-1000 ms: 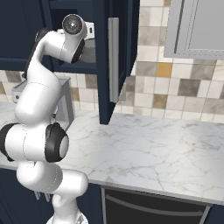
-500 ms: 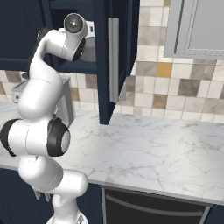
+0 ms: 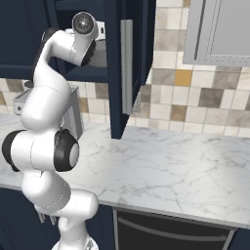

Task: Open the cabinet, pick the kettle from the cabinet, and place it in the sink.

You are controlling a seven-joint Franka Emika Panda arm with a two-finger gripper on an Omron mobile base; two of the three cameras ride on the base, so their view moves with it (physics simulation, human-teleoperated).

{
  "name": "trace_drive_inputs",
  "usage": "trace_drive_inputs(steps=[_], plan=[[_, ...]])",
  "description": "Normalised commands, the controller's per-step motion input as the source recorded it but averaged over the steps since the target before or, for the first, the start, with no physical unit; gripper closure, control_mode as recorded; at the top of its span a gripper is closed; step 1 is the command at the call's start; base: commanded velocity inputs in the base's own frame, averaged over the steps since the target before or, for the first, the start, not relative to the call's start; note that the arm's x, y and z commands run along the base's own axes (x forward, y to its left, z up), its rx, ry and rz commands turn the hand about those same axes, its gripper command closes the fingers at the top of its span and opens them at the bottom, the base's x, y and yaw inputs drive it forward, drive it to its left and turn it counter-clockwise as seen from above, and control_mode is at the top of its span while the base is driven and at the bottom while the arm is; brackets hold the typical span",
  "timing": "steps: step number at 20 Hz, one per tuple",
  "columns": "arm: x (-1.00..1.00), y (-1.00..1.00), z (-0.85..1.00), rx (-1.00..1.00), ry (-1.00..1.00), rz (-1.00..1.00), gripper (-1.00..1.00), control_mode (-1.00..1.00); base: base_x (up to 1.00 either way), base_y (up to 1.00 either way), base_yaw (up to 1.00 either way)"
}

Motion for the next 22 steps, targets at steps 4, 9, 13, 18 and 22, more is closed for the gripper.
trace_drive_inputs(steps=[4, 9, 13, 18, 22], plan=[[0.0, 0.02, -0.16, 0.02, 0.0, 0.01, -1.0, -1.0, 0.0, 0.0, 0.0], [0.0, 0.05, -0.15, 0.01, 0.0, 0.0, -1.0, -1.0, 0.0, 0.0, 0.0], [0.0, 0.16, -0.08, 0.0, -0.01, 0.01, -1.0, -1.0, 0.0, 0.0, 0.0], [0.0, 0.16, -0.03, 0.0, -0.02, 0.02, -1.0, -1.0, 0.0, 0.0, 0.0], [0.0, 0.01, -0.05, 0.0, 0.0, 0.0, -1.0, -1.0, 0.0, 0.0, 0.0]])
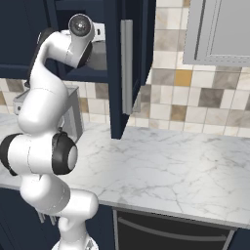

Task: Open the cabinet, pick the kettle from the cabinet, and place it in the sink.

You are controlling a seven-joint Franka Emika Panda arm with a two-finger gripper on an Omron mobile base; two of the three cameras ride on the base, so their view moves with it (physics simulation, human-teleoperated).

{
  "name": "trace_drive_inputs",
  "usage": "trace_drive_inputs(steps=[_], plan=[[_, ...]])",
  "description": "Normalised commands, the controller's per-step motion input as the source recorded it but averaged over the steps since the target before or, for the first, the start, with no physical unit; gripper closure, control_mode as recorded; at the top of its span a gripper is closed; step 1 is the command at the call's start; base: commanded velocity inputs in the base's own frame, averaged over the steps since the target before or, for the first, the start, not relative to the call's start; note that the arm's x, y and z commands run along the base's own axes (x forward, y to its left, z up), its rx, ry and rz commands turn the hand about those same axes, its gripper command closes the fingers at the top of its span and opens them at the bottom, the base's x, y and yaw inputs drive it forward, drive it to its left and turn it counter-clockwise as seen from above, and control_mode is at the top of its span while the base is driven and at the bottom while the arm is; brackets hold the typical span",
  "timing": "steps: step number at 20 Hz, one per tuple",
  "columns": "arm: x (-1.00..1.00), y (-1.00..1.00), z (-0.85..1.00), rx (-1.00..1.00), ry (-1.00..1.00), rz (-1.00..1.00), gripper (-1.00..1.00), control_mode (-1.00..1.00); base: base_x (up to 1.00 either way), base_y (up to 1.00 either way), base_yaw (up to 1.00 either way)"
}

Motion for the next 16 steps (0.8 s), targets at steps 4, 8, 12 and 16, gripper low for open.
trace_drive_inputs(steps=[4, 8, 12, 16], plan=[[-0.02, 0.0, -0.09, 0.0, 0.0, 0.0, -1.0, -1.0, 0.0, 0.0, 0.0], [-0.05, -0.05, -0.06, 0.0, -0.01, 0.0, -1.0, -1.0, 0.0, 0.0, 0.0], [0.12, 0.01, -0.05, 0.0, -0.02, 0.0, -1.0, -1.0, 0.0, 0.0, 0.0], [0.21, 0.01, 0.0, 0.0, -0.02, 0.01, -1.0, -1.0, 0.0, 0.0, 0.0]])
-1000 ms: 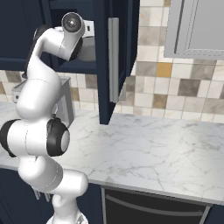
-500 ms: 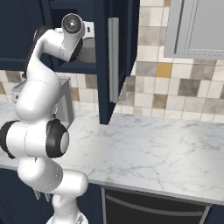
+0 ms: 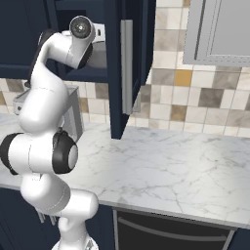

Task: Open the cabinet, pick the kettle from the cabinet, and place it in the sink.

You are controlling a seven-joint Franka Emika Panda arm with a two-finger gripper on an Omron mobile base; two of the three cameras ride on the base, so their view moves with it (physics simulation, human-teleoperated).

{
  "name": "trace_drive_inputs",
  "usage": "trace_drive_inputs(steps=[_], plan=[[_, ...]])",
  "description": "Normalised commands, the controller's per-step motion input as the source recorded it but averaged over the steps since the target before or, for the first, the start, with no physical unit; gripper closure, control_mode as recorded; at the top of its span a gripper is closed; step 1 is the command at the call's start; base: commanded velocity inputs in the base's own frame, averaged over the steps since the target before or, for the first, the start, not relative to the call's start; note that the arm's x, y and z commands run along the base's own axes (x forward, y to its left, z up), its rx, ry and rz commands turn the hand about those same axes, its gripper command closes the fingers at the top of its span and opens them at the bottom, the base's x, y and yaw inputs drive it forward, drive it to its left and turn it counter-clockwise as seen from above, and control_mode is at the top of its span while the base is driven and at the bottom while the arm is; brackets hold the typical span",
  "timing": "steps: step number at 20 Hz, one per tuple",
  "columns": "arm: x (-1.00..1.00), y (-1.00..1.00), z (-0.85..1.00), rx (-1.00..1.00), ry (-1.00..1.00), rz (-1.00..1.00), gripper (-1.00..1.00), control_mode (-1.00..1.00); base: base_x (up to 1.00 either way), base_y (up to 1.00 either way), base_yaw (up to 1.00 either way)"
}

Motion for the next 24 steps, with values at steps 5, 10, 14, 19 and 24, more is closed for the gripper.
trace_drive_inputs(steps=[5, 10, 14, 19, 24], plan=[[0.2, 0.02, 0.0, 0.0, -0.02, 0.03, -1.0, -1.0, 0.0, 0.0, 0.0], [-0.04, 0.02, 0.0, 0.0, 0.0, 0.02, -1.0, -1.0, 0.0, 0.0, 0.0], [-0.06, 0.04, 0.0, 0.0, 0.0, 0.01, -1.0, -1.0, 0.0, 0.0, 0.0], [0.03, 0.14, 0.0, 0.0, 0.0, 0.0, -1.0, -1.0, 0.0, 0.0, 0.0], [0.09, 0.1, -0.07, 0.0, 0.0, 0.0, -1.0, -1.0, 0.0, 0.0, 0.0]])
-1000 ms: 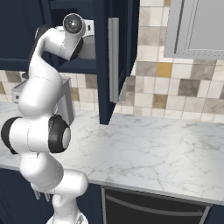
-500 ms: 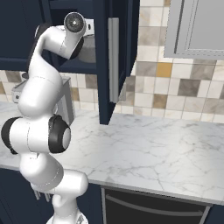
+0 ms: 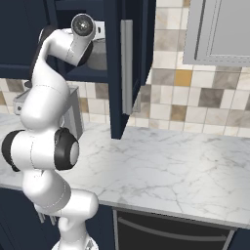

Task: Open the cabinet, pick the kettle from the cabinet, and place it in the sink.

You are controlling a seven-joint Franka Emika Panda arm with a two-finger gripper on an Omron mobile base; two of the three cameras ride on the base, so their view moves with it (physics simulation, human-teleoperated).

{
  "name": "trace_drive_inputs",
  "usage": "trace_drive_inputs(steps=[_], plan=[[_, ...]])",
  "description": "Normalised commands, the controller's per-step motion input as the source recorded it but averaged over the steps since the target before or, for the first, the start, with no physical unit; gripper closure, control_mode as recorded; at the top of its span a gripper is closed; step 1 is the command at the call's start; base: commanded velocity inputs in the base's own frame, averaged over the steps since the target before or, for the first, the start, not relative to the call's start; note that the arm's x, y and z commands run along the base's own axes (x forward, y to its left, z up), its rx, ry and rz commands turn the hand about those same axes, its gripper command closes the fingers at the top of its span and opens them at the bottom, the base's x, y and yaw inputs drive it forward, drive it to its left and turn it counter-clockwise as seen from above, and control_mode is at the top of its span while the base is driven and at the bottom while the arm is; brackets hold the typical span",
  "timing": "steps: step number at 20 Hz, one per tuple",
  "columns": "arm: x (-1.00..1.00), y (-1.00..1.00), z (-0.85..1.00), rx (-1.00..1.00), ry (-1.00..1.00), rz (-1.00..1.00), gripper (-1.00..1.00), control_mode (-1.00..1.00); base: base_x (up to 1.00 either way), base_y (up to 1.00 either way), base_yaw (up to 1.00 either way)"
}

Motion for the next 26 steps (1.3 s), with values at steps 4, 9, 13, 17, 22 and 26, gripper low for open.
trace_drive_inputs(steps=[4, 9, 13, 17, 22, 26], plan=[[0.16, 0.0, -0.18, 0.0, 0.05, 0.0, -1.0, -1.0, 0.0, 0.0, 0.0], [0.22, 0.0, -0.15, 0.0, 0.03, 0.0, -1.0, -1.0, 0.0, 0.0, 0.0], [0.18, 0.0, -0.02, 0.0, 0.0, 0.01, -1.0, -1.0, 0.0, 0.0, 0.0], [0.05, 0.02, -0.09, 0.0, 0.0, 0.01, 1.0, -1.0, 0.0, 0.0, 0.0], [0.0, 0.02, -0.14, 0.0, 0.02, 0.0, 1.0, -1.0, 0.0, 0.0, 0.0], [0.0, 0.0, -0.14, 0.01, 0.02, 0.0, 1.0, -1.0, 0.0, 0.0, 0.0]])
